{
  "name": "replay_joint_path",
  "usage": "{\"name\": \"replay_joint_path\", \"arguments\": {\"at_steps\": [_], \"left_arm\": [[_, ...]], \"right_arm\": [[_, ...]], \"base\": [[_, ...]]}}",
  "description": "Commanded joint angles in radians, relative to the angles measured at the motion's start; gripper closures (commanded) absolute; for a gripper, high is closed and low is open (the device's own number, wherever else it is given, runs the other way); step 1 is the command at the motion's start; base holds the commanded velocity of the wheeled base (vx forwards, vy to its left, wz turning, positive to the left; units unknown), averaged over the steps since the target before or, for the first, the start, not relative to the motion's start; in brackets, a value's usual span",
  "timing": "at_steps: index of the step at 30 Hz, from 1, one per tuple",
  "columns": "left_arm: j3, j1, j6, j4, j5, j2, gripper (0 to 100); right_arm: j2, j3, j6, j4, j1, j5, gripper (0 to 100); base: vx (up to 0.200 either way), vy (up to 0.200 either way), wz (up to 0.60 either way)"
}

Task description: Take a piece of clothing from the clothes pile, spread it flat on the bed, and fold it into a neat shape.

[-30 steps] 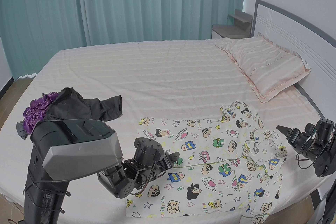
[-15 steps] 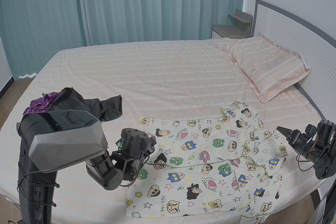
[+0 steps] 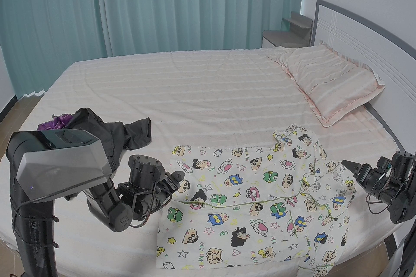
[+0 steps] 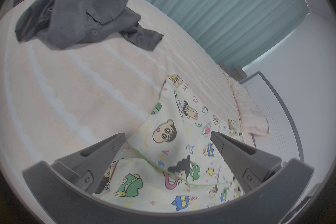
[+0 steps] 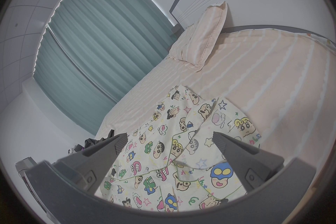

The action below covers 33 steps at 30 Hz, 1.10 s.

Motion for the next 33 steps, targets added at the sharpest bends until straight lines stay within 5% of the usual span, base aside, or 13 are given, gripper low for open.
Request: {"name": "replay_joint_path", "arguments": {"at_steps": [1,7,15,25,26,33], "left_arm": [[0.009,0.078,0.099,0.000,-0.109,0.019,0],[0.012,0.125,0.242,0.007,-0.180,0.036,0],[-0.001,0.102,0.296,0.006,-0.261,0.059,0],[-0.075,0.081,0.335,0.015,-0.266,0.117,0],[-0.080,0.079,0.337,0.026,-0.266,0.117,100],[-0.054,0.081,0.340,0.062,-0.238,0.111,100]], "right_arm": [[0.007,0.006,0.000,-0.007,0.000,0.000,0],[0.007,0.008,0.000,-0.009,0.000,0.011,0],[0.009,0.008,0.000,-0.007,0.002,0.012,0],[0.009,0.014,0.000,-0.009,0.005,0.012,0],[0.009,0.014,0.000,-0.009,0.005,0.012,0],[0.010,0.012,0.000,-0.009,0.002,0.015,0]], "base": [[0.000,0.000,0.00],[0.000,0.000,0.00],[0.000,0.000,0.00],[0.000,0.000,0.00],[0.000,0.000,0.00],[0.000,0.000,0.00]]}}
